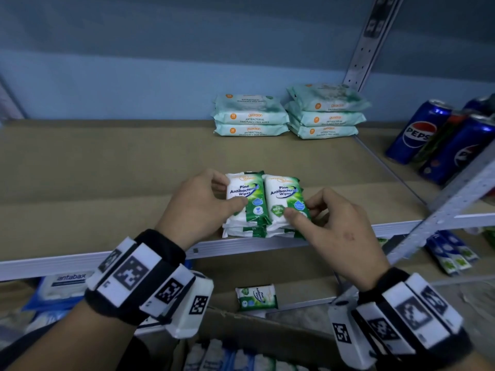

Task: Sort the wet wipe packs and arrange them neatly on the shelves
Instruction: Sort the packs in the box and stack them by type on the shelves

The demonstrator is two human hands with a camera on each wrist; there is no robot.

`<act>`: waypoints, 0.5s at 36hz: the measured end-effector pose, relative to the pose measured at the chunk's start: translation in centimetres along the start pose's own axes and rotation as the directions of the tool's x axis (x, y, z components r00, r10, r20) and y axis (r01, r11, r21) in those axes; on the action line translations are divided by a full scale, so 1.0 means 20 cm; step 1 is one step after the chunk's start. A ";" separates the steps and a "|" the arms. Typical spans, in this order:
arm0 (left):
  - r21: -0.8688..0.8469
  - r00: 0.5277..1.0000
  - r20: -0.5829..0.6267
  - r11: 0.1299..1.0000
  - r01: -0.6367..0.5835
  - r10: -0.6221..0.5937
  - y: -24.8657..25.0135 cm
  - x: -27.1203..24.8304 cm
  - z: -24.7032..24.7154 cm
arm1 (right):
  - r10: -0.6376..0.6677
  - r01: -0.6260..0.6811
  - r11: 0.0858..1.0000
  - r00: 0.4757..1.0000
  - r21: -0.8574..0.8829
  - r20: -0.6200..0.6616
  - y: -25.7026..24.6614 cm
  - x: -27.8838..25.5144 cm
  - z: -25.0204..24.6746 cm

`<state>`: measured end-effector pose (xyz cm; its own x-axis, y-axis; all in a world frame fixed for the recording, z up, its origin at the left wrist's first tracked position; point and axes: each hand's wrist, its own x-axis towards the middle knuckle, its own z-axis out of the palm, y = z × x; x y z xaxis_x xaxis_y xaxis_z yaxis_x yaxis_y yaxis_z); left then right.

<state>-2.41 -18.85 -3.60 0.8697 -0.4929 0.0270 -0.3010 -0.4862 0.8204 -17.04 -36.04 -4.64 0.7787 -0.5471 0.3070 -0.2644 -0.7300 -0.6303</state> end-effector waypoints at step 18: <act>-0.105 0.992 0.128 0.994 0.006 0.008 -0.01 0.00 0.01 | 0.003 -0.003 0.998 1.000 0.057 0.000 -0.04 -0.02 0.01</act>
<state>-2.44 -18.94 -3.85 0.8100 -0.5850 -0.0403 -0.2528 -0.4105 0.8761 -16.99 -35.17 -4.41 0.7778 -0.5492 0.3056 -0.2333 -0.7038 -0.6710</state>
